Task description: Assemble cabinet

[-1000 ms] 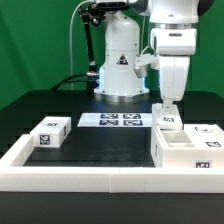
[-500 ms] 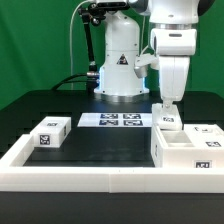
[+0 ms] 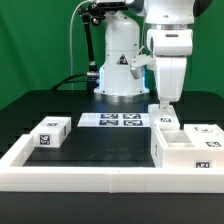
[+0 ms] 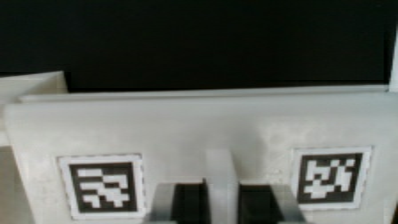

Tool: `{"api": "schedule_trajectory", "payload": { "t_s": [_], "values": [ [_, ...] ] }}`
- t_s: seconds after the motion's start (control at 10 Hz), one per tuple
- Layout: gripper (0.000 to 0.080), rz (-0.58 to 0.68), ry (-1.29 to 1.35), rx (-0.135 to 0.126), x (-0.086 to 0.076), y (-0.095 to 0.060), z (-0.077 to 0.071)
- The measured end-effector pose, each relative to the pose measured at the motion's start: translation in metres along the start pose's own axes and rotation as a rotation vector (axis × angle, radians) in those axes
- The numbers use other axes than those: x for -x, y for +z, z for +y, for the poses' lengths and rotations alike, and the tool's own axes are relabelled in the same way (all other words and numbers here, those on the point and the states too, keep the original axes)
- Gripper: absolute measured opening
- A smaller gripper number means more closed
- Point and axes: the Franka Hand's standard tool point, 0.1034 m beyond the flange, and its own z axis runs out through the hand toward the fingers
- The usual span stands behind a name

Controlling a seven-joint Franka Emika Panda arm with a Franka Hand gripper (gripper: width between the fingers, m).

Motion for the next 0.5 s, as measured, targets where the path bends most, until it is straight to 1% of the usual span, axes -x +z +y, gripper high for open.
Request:
{"api": "schedule_trajectory", "payload": {
  "t_s": [0.1,0.2,0.4,0.5],
  "values": [
    [0.007,0.0,0.0,0.0,0.0,0.0,-0.0001],
    [0.007,-0.005,0.003,-0.011,-0.0024,-0.0024,0.0004],
    [0.007,-0.011,0.003,-0.019,-0.0023,-0.0058,0.0036],
    [0.007,-0.016,0.004,-0.029,-0.0028,-0.0079,0.0038]
  ]
}}
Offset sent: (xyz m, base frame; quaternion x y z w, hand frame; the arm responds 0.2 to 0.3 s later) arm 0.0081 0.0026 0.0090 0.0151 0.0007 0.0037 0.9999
